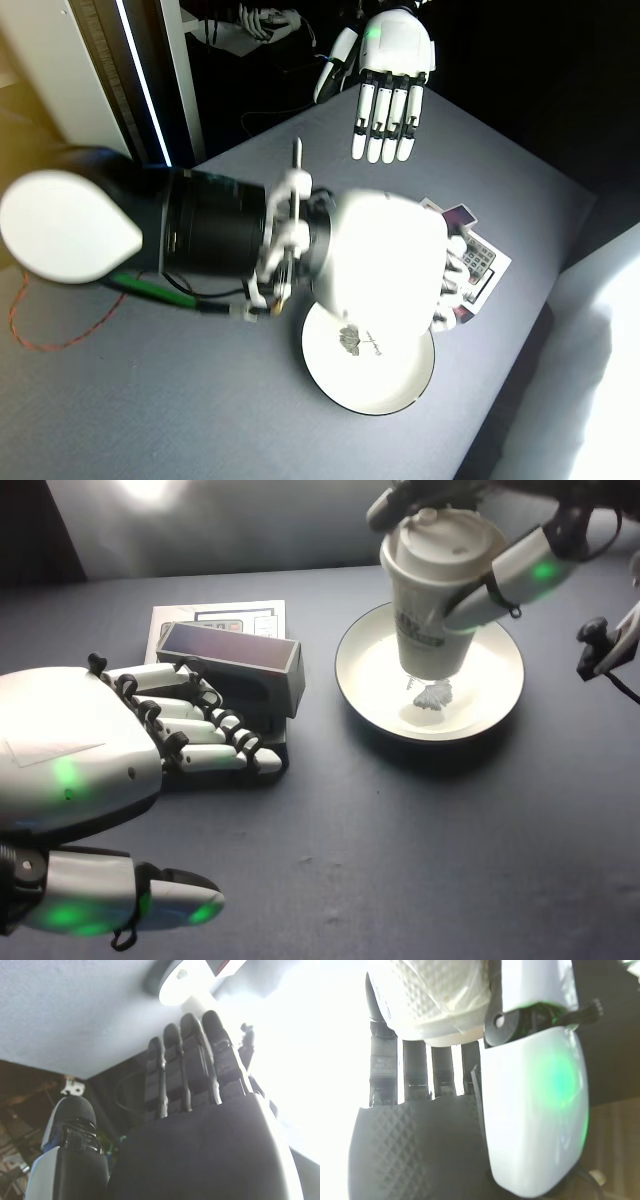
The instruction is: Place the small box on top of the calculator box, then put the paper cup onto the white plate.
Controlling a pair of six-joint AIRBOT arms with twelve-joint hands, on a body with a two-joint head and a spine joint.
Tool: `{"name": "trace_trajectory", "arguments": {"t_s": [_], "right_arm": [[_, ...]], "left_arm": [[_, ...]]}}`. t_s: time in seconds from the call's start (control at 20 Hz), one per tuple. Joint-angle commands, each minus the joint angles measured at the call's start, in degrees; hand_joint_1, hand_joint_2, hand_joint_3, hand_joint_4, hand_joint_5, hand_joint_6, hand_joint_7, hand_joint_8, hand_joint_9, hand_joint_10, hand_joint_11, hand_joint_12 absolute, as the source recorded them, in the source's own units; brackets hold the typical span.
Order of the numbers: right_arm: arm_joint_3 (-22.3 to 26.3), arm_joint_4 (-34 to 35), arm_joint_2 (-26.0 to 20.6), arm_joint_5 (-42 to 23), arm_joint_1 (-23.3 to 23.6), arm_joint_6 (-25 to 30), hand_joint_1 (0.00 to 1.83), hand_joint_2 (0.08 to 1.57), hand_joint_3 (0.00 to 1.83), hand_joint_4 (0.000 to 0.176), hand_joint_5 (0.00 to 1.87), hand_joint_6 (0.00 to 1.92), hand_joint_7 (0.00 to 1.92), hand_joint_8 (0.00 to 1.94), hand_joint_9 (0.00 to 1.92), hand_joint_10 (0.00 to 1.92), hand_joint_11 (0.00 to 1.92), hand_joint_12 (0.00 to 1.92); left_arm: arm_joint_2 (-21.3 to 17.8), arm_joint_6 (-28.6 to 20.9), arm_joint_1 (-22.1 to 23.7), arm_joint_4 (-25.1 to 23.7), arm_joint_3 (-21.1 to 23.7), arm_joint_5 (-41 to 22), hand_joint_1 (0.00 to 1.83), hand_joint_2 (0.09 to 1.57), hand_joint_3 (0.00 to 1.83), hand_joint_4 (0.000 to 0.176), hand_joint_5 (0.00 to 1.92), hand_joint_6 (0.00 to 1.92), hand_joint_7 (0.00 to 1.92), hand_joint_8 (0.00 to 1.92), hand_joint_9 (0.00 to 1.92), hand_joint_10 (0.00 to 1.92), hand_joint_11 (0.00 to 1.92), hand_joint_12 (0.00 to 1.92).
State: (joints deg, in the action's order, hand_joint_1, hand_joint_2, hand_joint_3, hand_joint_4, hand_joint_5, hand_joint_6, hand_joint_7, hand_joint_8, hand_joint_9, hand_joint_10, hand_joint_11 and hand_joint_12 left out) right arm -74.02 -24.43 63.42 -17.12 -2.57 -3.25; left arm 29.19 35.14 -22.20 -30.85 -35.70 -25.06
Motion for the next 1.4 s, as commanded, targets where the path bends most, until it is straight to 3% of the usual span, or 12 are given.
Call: {"name": "trace_trajectory", "arguments": {"t_s": [0.0,0.15,0.3,0.45,0.8,1.0,1.05,1.1,1.15,1.2,1.25,1.35], "right_arm": [[-0.1,4.8,-0.5,-9.5,-0.2,-2.1,1.49,1.13,0.0,0.0,0.78,1.16,0.95,0.94,0.91,1.07,0.75,1.61],[-1.3,10.3,0.4,-13.2,-2.5,-7.6,1.49,1.13,0.0,0.0,0.78,1.15,0.96,0.92,0.91,1.07,0.74,1.61],[-2.2,15.4,1.2,-16.1,-5.1,-13.1,1.49,1.12,0.0,0.0,0.8,1.14,0.98,0.89,0.92,1.04,0.77,1.58],[-2.4,20.1,1.7,-19.3,-7.4,-16.8,1.49,1.12,0.0,0.0,0.79,1.14,1.0,0.87,0.92,1.04,0.79,1.57],[-3.7,22.5,3.1,-19.8,-9.9,-19.2,1.49,1.13,0.0,0.0,0.78,1.16,0.97,0.91,0.9,1.07,0.75,1.61],[-3.8,22.5,3.5,-20.3,-10.7,-21.3,1.49,1.15,0.0,0.0,0.75,1.2,0.94,0.95,0.88,1.14,0.71,1.65],[-3.9,22.5,3.7,-20.3,-11.0,-21.3,1.59,1.1,0.01,0.0,0.79,0.59,0.94,0.93,0.89,1.12,0.72,1.63],[-4.0,22.5,3.9,-20.3,-11.3,-21.3,1.51,1.1,0.0,0.0,0.86,0.26,0.96,0.93,0.9,1.22,0.6,1.16],[-4.3,22.5,4.1,-20.3,-11.7,-21.6,1.58,1.07,0.0,0.0,0.88,0.11,0.9,0.4,0.89,1.17,0.57,0.98],[-4.6,22.5,4.3,-20.3,-11.9,-21.6,1.46,1.04,0.0,0.0,0.87,0.05,0.91,0.16,0.82,0.55,0.54,0.9],[-4.9,22.8,4.5,-20.3,-12.1,-21.6,1.43,1.02,0.0,0.0,0.84,0.01,0.91,0.05,0.86,0.25,0.51,0.9],[-5.2,23.2,4.6,-20.3,-12.1,-21.6,1.41,0.99,0.0,0.0,0.82,0.0,0.88,0.0,0.87,0.04,0.49,0.87]], "left_arm": [[-0.1,-0.2,0.9,0.9,-0.2,-5.3,0.14,1.25,0.0,0.0,0.31,0.0,0.36,0.0,0.34,0.0,0.0,0.64],[-0.1,-0.2,0.9,0.7,-0.3,-4.8,0.05,1.26,0.0,0.0,0.26,0.0,0.29,0.0,0.27,0.0,0.0,0.52],[0.4,-0.2,1.6,0.2,-0.6,-3.4,0.09,1.26,0.0,0.0,0.32,0.0,0.36,0.0,0.34,0.01,0.0,0.68],[0.6,-0.2,2.0,-0.4,-0.8,-3.0,0.08,1.26,0.0,0.0,0.31,0.0,0.34,0.0,0.32,0.01,0.0,0.61],[0.6,-0.2,2.3,-0.6,-0.9,-3.0,0.2,1.24,0.0,0.0,0.36,0.0,0.41,0.01,0.39,0.01,0.0,0.74],[0.9,-0.2,2.8,-1.2,-0.5,-2.1,0.12,1.26,0.0,0.0,0.31,0.0,0.34,0.0,0.33,0.0,0.0,0.63],[1.0,-0.2,3.1,-1.3,-0.5,-1.8,0.12,1.26,0.0,0.0,0.31,0.0,0.34,0.0,0.33,0.0,0.0,0.63],[1.0,-0.2,3.2,-1.4,-0.4,-1.6,0.1,1.27,0.0,0.0,0.3,0.0,0.34,0.0,0.31,0.0,0.0,0.59],[1.1,-0.2,3.4,-1.4,-0.5,-1.5,0.11,1.27,0.0,0.0,0.3,0.0,0.34,0.0,0.31,0.0,0.0,0.6],[1.1,-0.2,3.5,-1.3,-0.5,-1.5,0.13,1.27,0.0,0.0,0.32,0.0,0.36,0.01,0.33,0.01,0.0,0.63],[1.1,-0.2,3.6,-1.3,-0.6,-1.5,0.15,1.27,0.0,0.0,0.33,0.01,0.38,0.01,0.34,0.01,0.0,0.64],[1.1,-0.2,3.6,-1.3,-0.6,-1.5,0.16,1.26,0.0,0.0,0.35,0.01,0.38,0.01,0.35,0.01,0.0,0.69]]}}
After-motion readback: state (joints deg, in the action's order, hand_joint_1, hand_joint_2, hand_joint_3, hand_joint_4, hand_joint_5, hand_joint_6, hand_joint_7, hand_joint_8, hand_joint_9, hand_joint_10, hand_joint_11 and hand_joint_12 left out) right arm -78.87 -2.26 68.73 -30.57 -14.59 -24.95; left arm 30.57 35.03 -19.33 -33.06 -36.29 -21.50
